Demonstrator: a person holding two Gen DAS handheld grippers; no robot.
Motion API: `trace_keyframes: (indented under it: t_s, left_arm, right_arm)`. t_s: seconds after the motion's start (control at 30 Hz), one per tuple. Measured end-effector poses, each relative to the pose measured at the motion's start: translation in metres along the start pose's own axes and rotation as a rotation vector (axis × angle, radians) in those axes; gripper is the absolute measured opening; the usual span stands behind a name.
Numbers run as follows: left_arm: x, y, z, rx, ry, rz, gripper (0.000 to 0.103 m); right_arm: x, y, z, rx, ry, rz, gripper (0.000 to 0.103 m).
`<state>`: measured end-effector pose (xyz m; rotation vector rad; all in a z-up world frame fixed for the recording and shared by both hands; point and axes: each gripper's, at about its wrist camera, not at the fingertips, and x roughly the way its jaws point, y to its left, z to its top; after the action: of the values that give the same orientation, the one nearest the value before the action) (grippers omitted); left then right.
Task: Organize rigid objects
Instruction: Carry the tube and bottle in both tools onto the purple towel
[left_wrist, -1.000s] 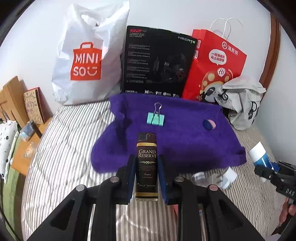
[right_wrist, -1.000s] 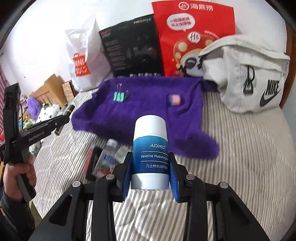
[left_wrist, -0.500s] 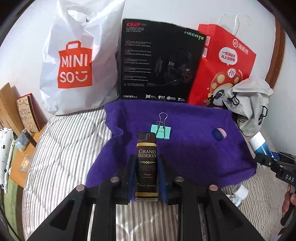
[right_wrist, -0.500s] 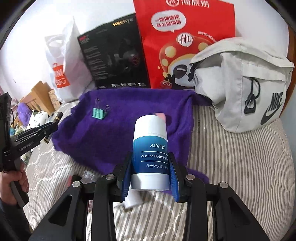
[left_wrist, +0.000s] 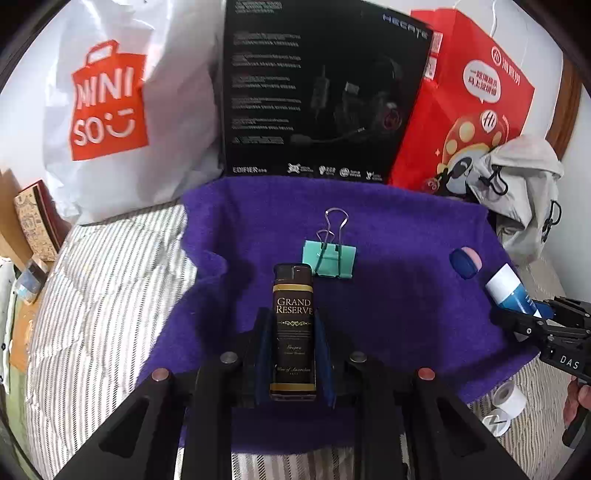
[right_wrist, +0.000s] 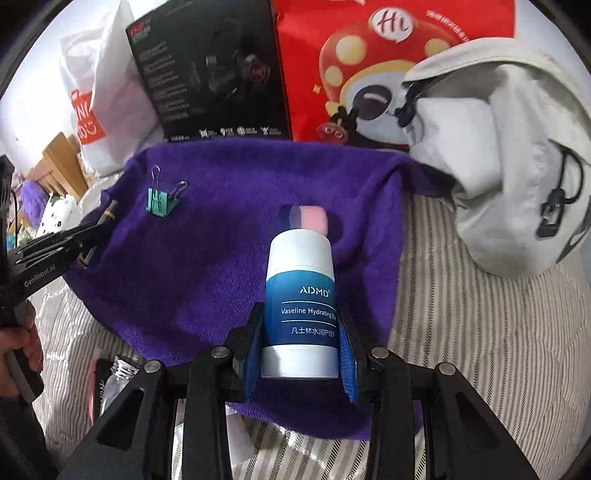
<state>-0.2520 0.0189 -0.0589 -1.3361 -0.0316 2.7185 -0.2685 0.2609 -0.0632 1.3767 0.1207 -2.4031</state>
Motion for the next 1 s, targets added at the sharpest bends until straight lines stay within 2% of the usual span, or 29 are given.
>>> trace_keyframes:
  t_s: [0.3, 1.0]
  left_arm:
    - [0.018, 0.000, 0.003, 0.014, 0.027, 0.020, 0.023]
    - [0.034, -0.004, 0.007, 0.075, 0.076, 0.009, 0.023]
  right_arm:
    - [0.017, 0.005, 0.005, -0.041, 0.027, -0.020, 0.036]
    - [0.028, 0.009, 0.010, -0.144, 0.031, -0.033, 0.036]
